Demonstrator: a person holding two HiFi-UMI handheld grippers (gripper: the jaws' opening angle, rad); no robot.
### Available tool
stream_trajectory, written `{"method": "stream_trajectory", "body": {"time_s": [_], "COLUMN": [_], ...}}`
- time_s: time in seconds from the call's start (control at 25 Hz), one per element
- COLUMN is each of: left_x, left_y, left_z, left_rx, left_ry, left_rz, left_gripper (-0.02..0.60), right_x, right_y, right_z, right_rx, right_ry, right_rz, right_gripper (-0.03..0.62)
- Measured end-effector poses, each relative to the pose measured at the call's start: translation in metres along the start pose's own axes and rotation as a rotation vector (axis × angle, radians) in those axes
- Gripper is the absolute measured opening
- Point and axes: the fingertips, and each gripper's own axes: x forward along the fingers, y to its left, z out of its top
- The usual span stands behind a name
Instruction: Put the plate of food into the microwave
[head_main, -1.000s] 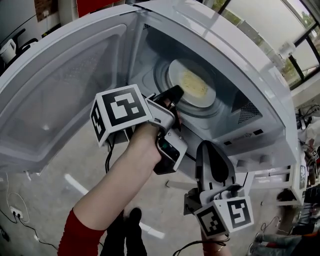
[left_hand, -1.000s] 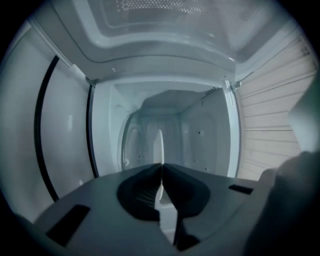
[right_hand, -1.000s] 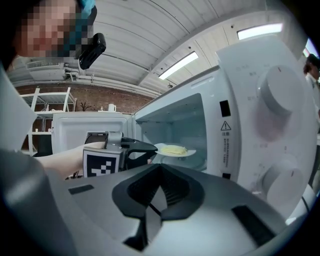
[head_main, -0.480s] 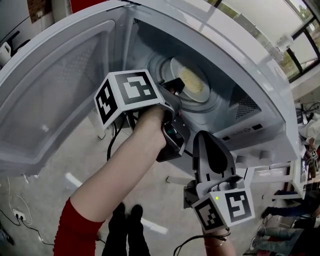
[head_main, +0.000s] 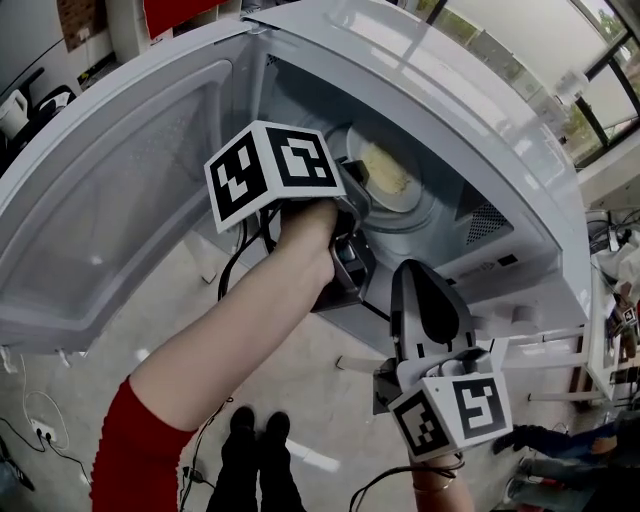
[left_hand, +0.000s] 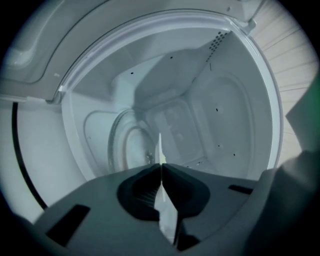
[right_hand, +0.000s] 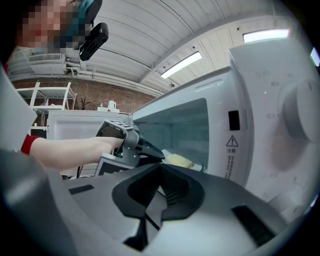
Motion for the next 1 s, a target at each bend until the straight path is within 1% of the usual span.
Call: {"method": "stream_trajectory", "body": {"time_s": [0.36, 0.48, 0.64, 0.88, 1.0], "left_x": [0.003, 0.002, 0.001, 0.0, 0.001], "left_y": [0.006, 0.009, 0.011, 0.009, 0.009], "left_z": [0.005, 0.005, 0.005, 0.006, 0.008], "left_rx": [0.153, 0.233, 0.321, 0.519, 0.578], "left_ry": [0.031, 0.044, 0.06, 0.075, 0.065], "left_rz": [0.114, 0.159, 0.204, 0.269, 0.292], "left_gripper": [0.02, 0.035, 0.055, 0.076, 0.078], "right_x": [0.002, 0.003, 0.004, 0.005, 0.005], "right_y": [-0.003, -0.002, -0.002, -0.002, -0.004], "right_z": [0.005, 0.005, 0.004, -0.001, -0.002], "right_rx": [-0.013, -0.017, -0.019, -0.024, -0.025], "right_ry": [0.005, 0.009, 0.009, 0.021, 0.025], "right_rz": [0.002, 0.006, 0.009, 0.017, 0.018], "right_gripper": [0.012, 0.012, 0.012, 0.012, 0.012]}}
